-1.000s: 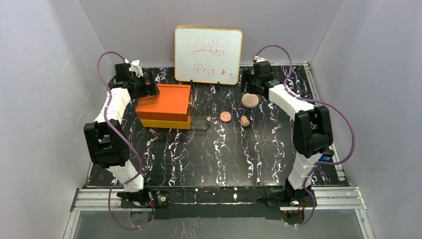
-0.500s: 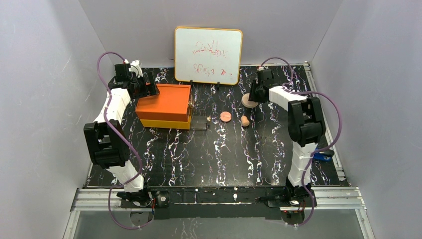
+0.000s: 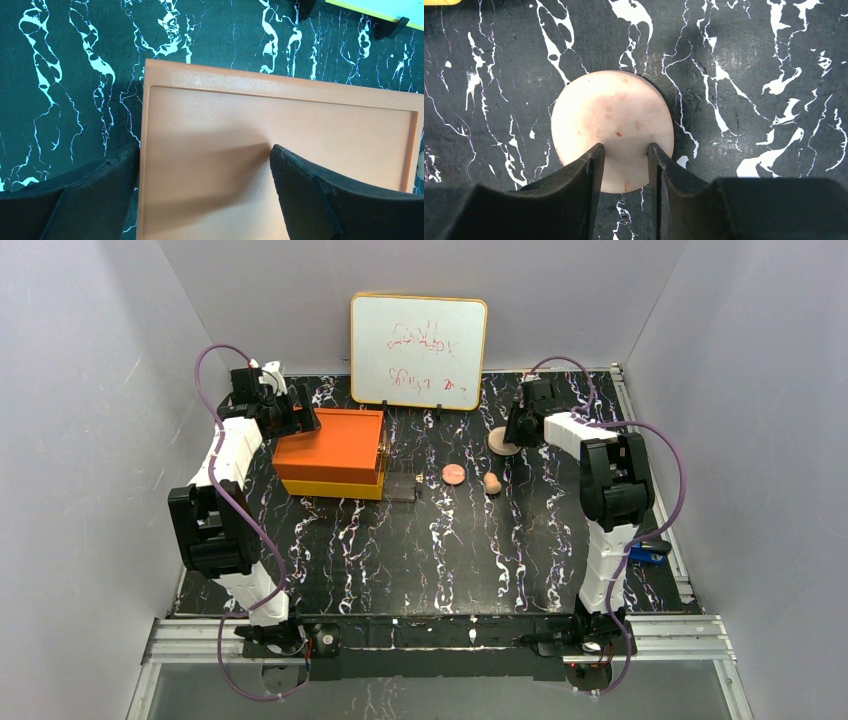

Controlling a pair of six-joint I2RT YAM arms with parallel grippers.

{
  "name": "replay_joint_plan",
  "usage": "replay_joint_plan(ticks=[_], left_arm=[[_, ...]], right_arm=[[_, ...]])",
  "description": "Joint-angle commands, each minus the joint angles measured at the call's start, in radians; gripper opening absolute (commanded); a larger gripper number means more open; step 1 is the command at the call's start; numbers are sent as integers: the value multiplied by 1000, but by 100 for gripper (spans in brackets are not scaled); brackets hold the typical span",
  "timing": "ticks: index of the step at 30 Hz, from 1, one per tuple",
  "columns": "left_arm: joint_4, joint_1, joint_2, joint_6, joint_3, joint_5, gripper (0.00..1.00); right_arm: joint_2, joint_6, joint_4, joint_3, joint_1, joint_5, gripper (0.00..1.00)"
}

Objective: Organize the makeup
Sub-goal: Pick up the makeup tool from the center of the board.

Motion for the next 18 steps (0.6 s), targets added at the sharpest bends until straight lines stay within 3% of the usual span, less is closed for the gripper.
replay_joint_plan(ticks=[1,8,13,18], left_arm=[[-181,-8,31,34,-64,-17,96],[-180,-8,32,34,-65,-18,96],[-182,-8,32,34,-65,-16,96],[-181,-8,32,34,-66,-15,96]], right_arm=[[15,-7,2,12,-21,10,46],[52,-20,-31,47,-21,11,43],[68,-38,-44,52,-13,26,32],[85,-47,-67,69,-3,28,4]])
